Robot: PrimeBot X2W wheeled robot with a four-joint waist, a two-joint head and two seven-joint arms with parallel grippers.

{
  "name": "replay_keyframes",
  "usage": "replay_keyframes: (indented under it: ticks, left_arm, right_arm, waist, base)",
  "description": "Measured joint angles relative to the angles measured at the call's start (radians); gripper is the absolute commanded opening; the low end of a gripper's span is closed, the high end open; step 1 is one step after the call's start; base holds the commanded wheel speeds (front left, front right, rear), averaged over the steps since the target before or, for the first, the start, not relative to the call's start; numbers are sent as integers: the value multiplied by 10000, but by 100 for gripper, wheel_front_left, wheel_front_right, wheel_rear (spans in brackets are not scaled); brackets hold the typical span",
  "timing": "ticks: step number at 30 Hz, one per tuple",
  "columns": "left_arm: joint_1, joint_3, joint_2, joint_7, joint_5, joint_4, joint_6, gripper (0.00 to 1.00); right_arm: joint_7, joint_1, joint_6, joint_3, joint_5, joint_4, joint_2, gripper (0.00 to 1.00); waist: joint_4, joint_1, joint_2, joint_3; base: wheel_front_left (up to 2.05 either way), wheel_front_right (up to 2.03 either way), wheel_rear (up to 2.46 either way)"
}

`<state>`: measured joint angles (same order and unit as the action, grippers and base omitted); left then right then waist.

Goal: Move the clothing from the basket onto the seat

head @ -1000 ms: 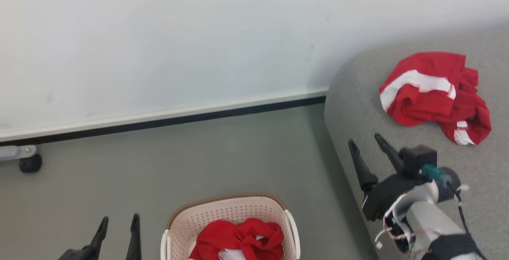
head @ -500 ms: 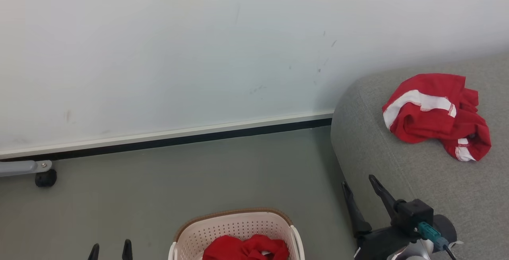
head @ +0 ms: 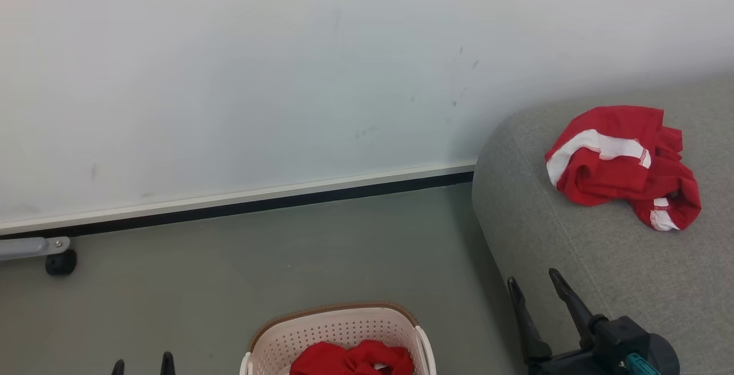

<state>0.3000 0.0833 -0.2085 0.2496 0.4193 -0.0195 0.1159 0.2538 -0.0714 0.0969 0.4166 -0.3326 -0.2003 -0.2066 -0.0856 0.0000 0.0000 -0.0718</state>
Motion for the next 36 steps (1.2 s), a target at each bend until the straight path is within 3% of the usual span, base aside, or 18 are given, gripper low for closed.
replay_keyframes:
  ticks: [36]
  left_arm:
    - [364,-15,449,0,-721,-696,75,100]
  right_arm:
    - [0,392,174,-370,313,1116,19,100]
  waist:
    - [-96,0,0,504]
  base:
    - [0,0,0]
